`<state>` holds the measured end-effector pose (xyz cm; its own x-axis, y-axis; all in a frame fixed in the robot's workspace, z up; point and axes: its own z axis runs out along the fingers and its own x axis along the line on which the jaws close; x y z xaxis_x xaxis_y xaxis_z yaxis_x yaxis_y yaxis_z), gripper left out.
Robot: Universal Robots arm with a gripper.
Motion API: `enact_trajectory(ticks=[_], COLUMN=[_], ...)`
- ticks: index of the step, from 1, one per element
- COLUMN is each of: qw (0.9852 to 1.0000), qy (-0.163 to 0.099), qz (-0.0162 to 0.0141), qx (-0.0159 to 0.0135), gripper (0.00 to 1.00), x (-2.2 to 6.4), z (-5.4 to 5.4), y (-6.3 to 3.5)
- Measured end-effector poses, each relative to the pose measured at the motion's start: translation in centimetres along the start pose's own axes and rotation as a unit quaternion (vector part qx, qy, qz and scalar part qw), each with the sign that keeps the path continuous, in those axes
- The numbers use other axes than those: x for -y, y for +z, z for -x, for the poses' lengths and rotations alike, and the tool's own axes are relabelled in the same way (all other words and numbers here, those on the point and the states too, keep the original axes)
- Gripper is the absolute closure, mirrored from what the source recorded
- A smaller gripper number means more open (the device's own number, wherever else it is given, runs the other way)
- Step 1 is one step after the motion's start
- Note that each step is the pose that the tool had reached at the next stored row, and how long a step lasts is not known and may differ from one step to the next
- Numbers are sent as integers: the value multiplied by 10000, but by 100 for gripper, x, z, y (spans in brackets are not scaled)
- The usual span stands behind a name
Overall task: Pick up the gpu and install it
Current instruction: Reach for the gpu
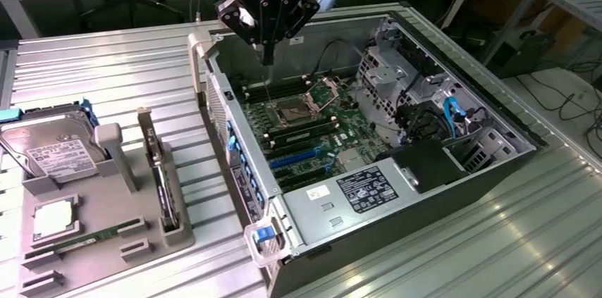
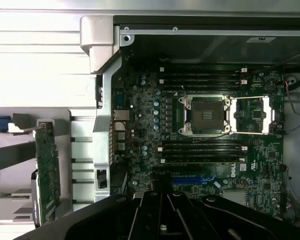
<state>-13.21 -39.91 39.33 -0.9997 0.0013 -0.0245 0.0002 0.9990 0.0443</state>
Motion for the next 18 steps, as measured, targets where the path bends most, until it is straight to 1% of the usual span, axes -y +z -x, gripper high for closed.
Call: enact_trajectory(ticks=[4, 18], qw=[10000, 10000], qy=[0, 0], qz=[0, 0], qx=[0, 0], gripper=[89, 89], x=[5, 7], z=[-110, -149], y=[-3, -4])
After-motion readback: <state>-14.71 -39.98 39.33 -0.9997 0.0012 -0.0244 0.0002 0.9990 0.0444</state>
